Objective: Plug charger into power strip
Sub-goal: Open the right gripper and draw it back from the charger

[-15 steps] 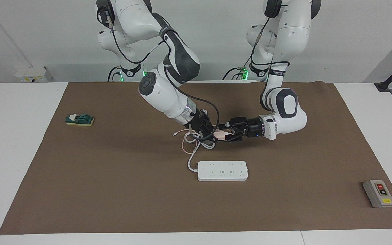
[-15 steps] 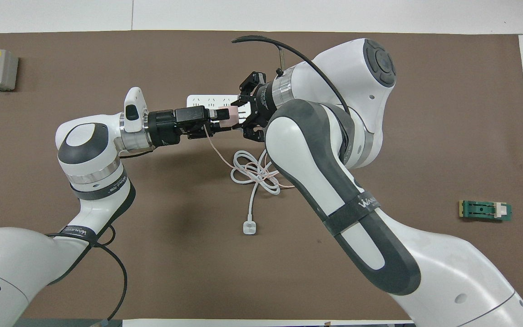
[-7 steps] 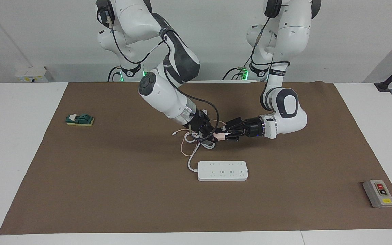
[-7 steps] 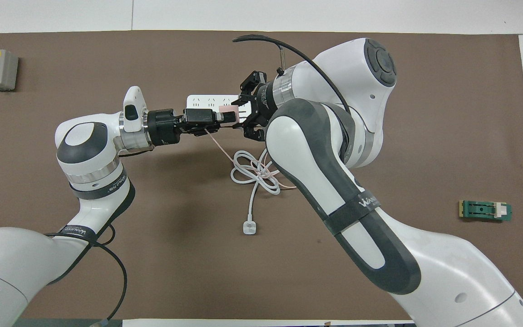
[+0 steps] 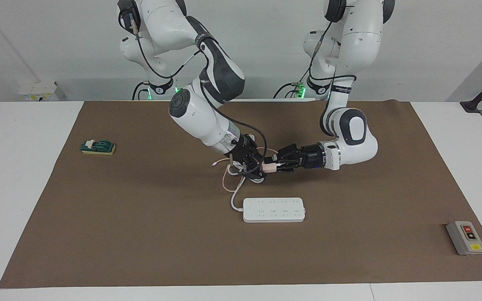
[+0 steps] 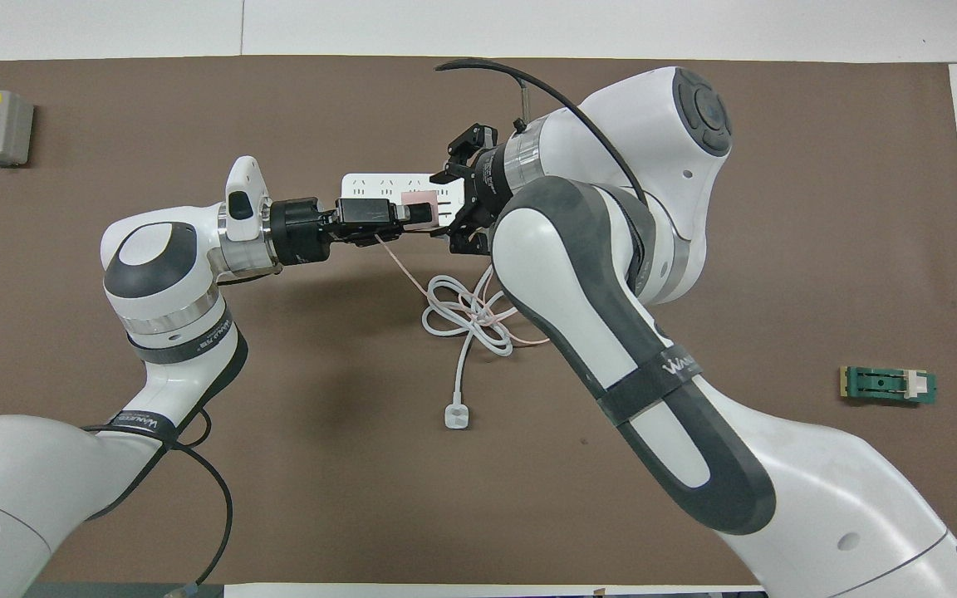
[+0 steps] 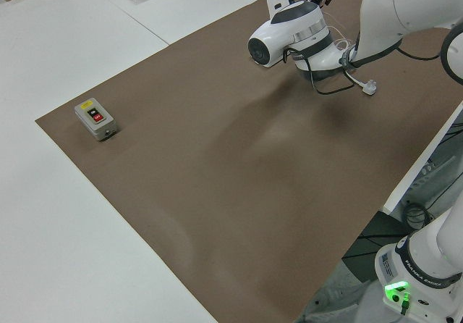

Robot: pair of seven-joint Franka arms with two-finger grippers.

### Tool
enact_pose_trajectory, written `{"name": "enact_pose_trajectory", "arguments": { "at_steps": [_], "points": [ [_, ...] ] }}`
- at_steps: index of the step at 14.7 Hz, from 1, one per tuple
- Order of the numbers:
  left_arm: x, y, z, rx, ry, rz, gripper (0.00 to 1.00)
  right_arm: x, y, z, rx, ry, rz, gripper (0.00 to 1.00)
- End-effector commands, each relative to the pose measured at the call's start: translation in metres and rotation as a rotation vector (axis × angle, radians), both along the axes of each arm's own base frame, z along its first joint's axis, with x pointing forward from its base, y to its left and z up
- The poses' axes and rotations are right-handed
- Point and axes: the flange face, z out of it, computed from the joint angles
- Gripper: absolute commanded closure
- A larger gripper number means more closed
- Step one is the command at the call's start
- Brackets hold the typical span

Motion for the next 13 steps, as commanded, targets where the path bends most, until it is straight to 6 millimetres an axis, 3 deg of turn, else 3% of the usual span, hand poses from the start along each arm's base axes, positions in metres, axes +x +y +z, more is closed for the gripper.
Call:
{"name": "enact_pose_trajectory", "arguments": {
  "at_steps": [1, 5, 7, 13],
  "points": [
    [0.008, 0.002, 0.009, -0.015, -0.041, 0.009, 1.00, 0.022, -0.037, 0.013, 0.038, 0.002, -0.074, 0.00],
    [0.019, 0.011, 0.031, 0.038, -0.097, -0.010, 1.00, 0.035, -0.082, 0.037, 0.032, -0.037, -0.122, 0.00],
    [0.027, 0.025, 0.041, 0.104, -0.144, -0.016, 1.00, 0.040, -0.108, 0.051, 0.026, -0.059, -0.149, 0.00],
    [0.038, 0.051, 0.106, 0.407, -0.262, -0.061, 1.00, 0.044, -0.200, 0.082, -0.048, -0.121, -0.085, 0.00]
  ]
}}
